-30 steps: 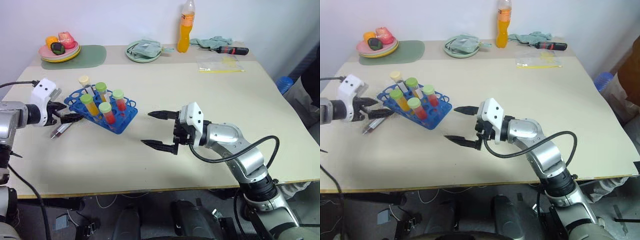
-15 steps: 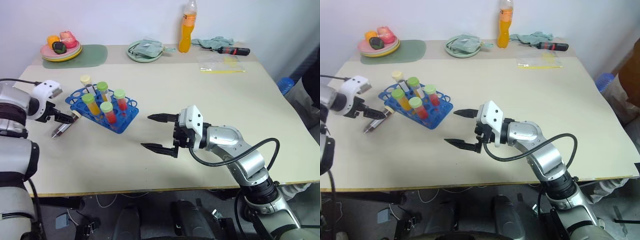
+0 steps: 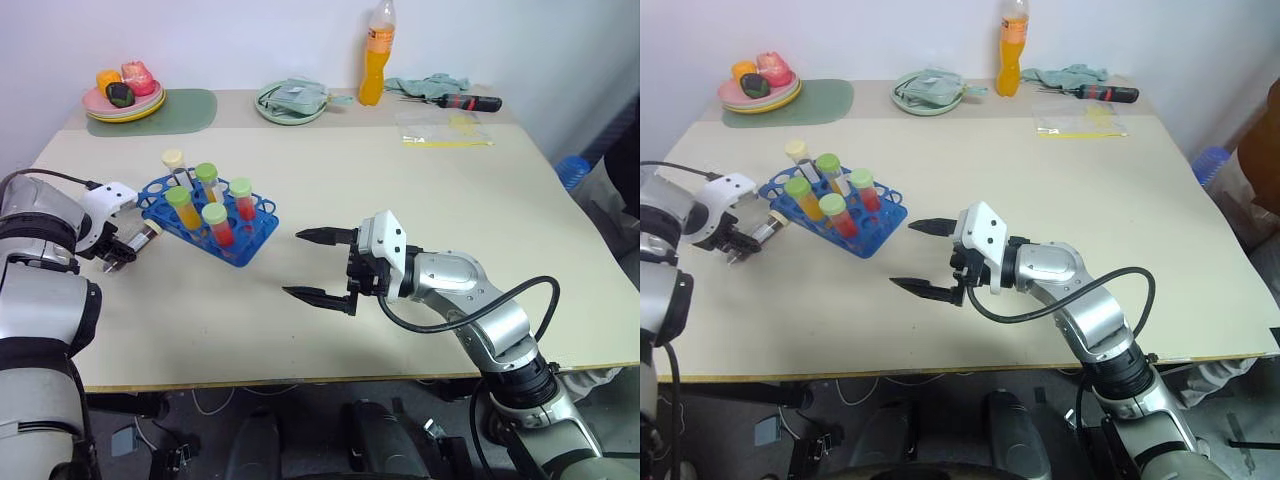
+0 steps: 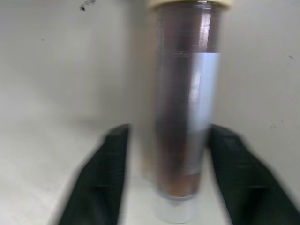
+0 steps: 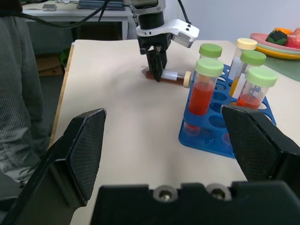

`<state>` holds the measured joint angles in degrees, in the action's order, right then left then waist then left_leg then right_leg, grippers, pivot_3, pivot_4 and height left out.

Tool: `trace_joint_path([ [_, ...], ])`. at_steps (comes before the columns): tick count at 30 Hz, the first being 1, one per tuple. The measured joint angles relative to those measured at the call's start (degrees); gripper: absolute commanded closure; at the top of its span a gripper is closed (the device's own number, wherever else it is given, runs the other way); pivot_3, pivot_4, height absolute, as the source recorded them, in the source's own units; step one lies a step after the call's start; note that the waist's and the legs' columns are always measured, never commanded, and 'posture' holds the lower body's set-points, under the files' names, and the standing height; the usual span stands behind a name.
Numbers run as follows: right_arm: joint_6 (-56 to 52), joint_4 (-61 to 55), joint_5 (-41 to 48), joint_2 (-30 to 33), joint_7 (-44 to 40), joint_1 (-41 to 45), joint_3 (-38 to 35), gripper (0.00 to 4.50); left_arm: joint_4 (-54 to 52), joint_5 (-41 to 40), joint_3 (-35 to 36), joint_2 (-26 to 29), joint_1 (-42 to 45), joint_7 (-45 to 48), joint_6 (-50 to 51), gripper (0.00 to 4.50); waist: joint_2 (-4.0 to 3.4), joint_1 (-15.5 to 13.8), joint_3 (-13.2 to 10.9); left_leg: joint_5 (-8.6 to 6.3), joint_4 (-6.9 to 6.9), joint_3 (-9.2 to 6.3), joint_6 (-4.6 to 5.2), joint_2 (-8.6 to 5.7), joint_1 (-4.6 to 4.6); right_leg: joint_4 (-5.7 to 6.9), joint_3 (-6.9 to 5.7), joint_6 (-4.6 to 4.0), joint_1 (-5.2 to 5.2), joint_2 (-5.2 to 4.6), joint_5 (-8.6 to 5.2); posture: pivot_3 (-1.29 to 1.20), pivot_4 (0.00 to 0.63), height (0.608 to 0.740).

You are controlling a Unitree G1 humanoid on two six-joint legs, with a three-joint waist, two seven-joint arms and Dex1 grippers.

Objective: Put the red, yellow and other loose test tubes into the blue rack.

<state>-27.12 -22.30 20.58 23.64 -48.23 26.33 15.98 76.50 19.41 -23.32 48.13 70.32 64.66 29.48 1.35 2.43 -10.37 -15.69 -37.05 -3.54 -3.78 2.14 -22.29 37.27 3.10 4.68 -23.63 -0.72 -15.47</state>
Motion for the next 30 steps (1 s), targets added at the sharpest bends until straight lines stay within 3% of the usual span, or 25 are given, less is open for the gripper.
trace_joint_path([
  [1, 0.00, 0.00, 0.00, 0.00, 0.00, 0.00, 0.00, 0.13, 0.04, 0.02, 0.14, 0.01, 0.00, 0.08, 0.04, 3.72, 0.00, 0.02, 0.00, 0.00, 0.00, -0.01, 0.00, 0.00, 0.00, 0.00, 0.00, 0.00, 0.00, 0.00, 0.00, 0.00, 0.150, 0.740],
  [6, -0.02, -0.11, -0.01, -0.02, 0.07, 0.00, 0.02, 0.13, 0.03, 0.06, 0.88, 1.01, -0.17, 3.01, -1.00, 3.73, 0.00, 0.19, 0.00, 0.00, 0.00, 0.00, 0.00, 0.01, 0.00, 0.01, 0.00, 0.00, -0.02, 0.02, 0.00, 0.00, 0.150, 0.740],
  [11, -0.11, -0.88, -0.07, 0.05, 0.73, -0.86, 0.05, 0.13, -1.78, -0.99, 3.60, 10.04, -2.56, 9.26, -7.03, 3.73, 0.00, 0.70, 0.00, 0.00, 0.05, 0.01, 0.00, 0.03, 0.01, 0.03, 0.00, -0.02, -0.05, 0.02, 0.00, 0.00, 0.150, 0.740],
  [13, -0.16, -1.46, -0.05, 0.08, 1.07, -1.71, -0.09, 0.13, -2.52, -4.09, 8.54, 13.68, -5.12, 8.72, -9.01, 3.73, 0.00, 0.62, -0.01, 0.00, 0.04, 0.01, 0.00, 0.06, 0.00, 0.03, 0.00, -0.02, -0.05, 0.01, -0.01, 0.00, 0.150, 0.740],
  [16, -0.38, -1.84, 0.04, -0.10, 1.65, -2.78, -0.08, 0.13, -6.66, -15.14, 24.07, 15.11, -13.37, -0.08, -18.68, 3.73, 0.03, -0.16, 0.01, 0.00, -0.04, -0.02, 0.00, 0.12, -0.02, 0.01, -0.13, -0.01, 0.00, -0.09, 0.00, 0.00, 0.150, 0.740],
  [19, -0.43, -1.81, 0.46, -0.67, 1.73, -2.53, 0.01, 0.13, -16.98, -24.49, 38.41, 9.41, -22.70, -14.49, -26.76, 3.73, 0.09, -1.75, 0.05, 0.00, -0.19, -0.01, -0.01, 0.12, -0.01, 0.07, -0.18, 0.01, 0.09, -0.28, 0.03, 0.00, 0.150, 0.740],
  [21, -0.41, -1.15, 0.69, -1.29, 1.47, -1.94, 0.05, 0.13, -32.12, -30.41, 46.54, 0.59, -31.65, -22.61, -29.61, 3.73, 0.02, -2.25, 0.09, 0.01, -0.15, 0.02, -0.02, 0.09, 0.05, 0.06, -0.19, 0.04, 0.18, -0.77, 0.03, 0.00, 0.150, 0.740],
  [23, -0.41, -0.11, 0.89, -1.93, 1.10, -0.75, 0.37, 0.13, -43.53, -33.30, 48.58, -8.62, -36.97, -29.34, -31.20, 3.73, 0.11, -2.75, 0.14, 0.02, -0.20, 0.05, -0.03, -0.14, -0.01, 0.02, -0.20, 0.15, 0.16, -0.85, 0.08, 0.00, 0.150, 0.740],
  [26, -0.24, 1.39, 0.93, -2.62, 0.28, 0.49, 0.70, 0.13, -52.07, -33.23, 49.15, -21.07, -39.34, -41.83, -36.03, 3.73, 0.23, -3.05, 0.20, 0.01, -0.22, 0.05, -0.03, -0.36, -0.04, -0.03, -0.21, 0.21, 0.16, -0.79, 0.11, 0.00, 0.150, 0.740],
  [30, -0.03, 2.42, 0.83, -2.95, -0.27, 1.45, 1.16, 0.13, -53.26, -30.60, 46.63, -26.96, -40.20, -48.87, -42.52, 3.73, 0.23, -2.51, 0.21, 0.01, -0.16, 0.07, -0.03, -0.38, 0.03, -0.01, -0.20, 0.21, 0.17, -0.67, 0.11, 0.00, 0.150, 0.740],
])
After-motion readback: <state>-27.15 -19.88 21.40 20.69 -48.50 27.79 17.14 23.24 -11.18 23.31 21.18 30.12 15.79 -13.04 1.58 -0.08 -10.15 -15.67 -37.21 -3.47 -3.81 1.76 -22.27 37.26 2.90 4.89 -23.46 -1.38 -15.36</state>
